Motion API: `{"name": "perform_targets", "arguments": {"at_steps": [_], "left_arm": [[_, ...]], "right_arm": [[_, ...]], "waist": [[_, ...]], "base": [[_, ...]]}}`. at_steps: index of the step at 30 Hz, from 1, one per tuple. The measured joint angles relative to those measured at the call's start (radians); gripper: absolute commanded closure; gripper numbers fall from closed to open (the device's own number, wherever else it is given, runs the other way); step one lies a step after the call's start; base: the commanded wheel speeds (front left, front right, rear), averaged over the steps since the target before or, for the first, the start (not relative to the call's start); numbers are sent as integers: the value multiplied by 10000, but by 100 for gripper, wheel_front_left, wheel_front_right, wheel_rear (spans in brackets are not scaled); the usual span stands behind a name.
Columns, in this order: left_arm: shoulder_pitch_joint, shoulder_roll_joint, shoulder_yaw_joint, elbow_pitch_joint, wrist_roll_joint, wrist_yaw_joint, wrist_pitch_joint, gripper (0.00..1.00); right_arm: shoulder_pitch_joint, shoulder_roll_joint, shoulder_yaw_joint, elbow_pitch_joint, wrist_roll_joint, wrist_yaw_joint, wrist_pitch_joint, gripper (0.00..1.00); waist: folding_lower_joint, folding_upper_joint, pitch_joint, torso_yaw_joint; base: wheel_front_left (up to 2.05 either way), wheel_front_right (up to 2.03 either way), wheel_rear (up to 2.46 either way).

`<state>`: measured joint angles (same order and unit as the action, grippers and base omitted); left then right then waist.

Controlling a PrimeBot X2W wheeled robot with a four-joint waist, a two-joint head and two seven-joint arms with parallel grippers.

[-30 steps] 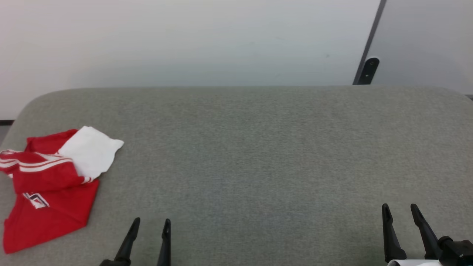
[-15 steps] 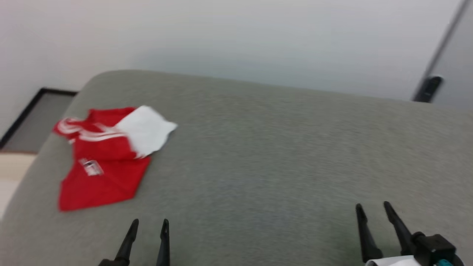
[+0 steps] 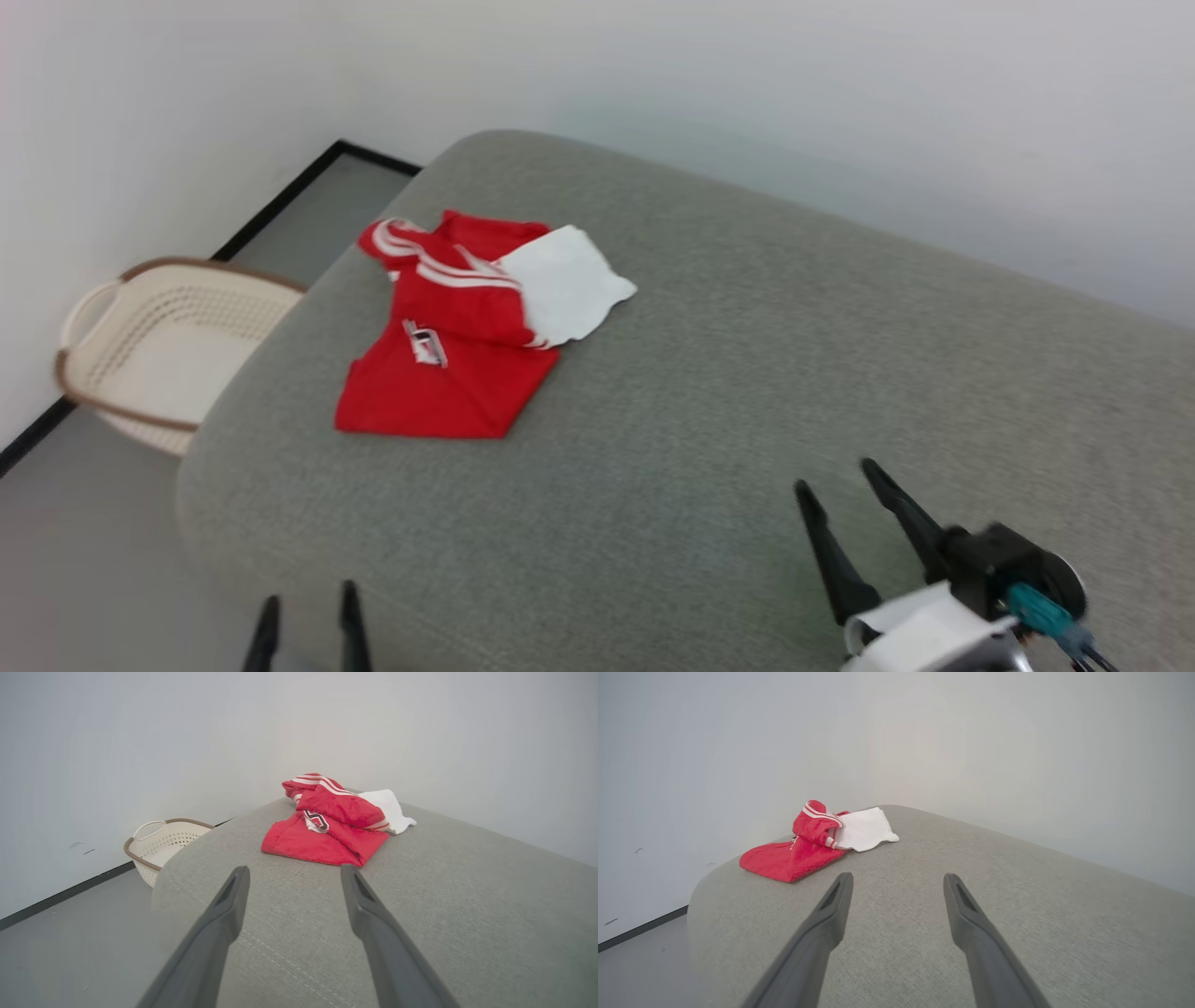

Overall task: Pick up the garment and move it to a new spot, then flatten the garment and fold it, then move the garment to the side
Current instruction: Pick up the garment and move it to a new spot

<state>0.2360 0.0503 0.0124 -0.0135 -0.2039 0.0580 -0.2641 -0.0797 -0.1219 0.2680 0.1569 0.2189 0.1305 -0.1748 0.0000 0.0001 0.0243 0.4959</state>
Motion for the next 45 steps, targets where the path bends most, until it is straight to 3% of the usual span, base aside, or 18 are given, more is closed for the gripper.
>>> {"name": "perform_targets", "arguments": {"at_steps": [5, 11, 18, 22, 24, 27, 29, 36, 41, 45], "left_arm": [[234, 6, 48, -364, -330, 443, -2, 0], [302, 2, -38, -431, -343, 539, -2, 0], [-583, 4, 4, -75, -15, -265, 0, 0], [-2162, 318, 192, 384, 341, -968, -2, 0], [-3070, 397, 573, 558, -59, -1250, -2, 0], [-4541, 1145, 949, 1127, -127, -1559, -2, 0], [-5515, 1465, 1325, 1825, -763, -1653, -2, 0], [-8686, 3446, 1244, 5022, -1264, -1827, 497, 0], [-10381, 4470, 311, 7158, -1691, -1856, 1536, 0], [-11073, 5185, -773, 8717, -2038, -1866, 3095, 0]], "right_arm": [[-695, -186, 660, 430, 320, 2, -21, 0], [-919, -295, 863, 792, 552, 2, -203, 0], [-469, -238, 313, 878, 495, 0, -401, 0], [120, -58, -213, 539, 167, 0, -441, 0], [218, 31, -228, 234, -56, 0, -322, 0], [116, 117, -205, -249, -314, 2, -171, 0], [-77, 163, -184, -546, -410, 2, -90, 0], [-700, 466, -247, -771, -522, 2, -244, 0], [-1147, 612, -69, -558, -529, 2, -535, 0], [-1436, 654, 104, -332, -510, 2, -675, 0]], "waist": [[0, 0, 224, 344], [0, 0, 287, 399], [0, 0, 181, 213], [0, 0, 99, 1], [0, 0, 65, -171], [0, 0, 56, -516], [0, 0, 99, -787], [0, 0, 686, -1843], [0, 0, 1492, -2693], [0, 0, 2055, -3391]], "base": [[0, 0, 0], [0, 0, 0], [0, 0, 0], [0, 0, 0], [0, 0, 0], [0, 0, 0], [0, 0, 0], [0, 0, 0], [0, 0, 0], [0, 0, 0]]}}
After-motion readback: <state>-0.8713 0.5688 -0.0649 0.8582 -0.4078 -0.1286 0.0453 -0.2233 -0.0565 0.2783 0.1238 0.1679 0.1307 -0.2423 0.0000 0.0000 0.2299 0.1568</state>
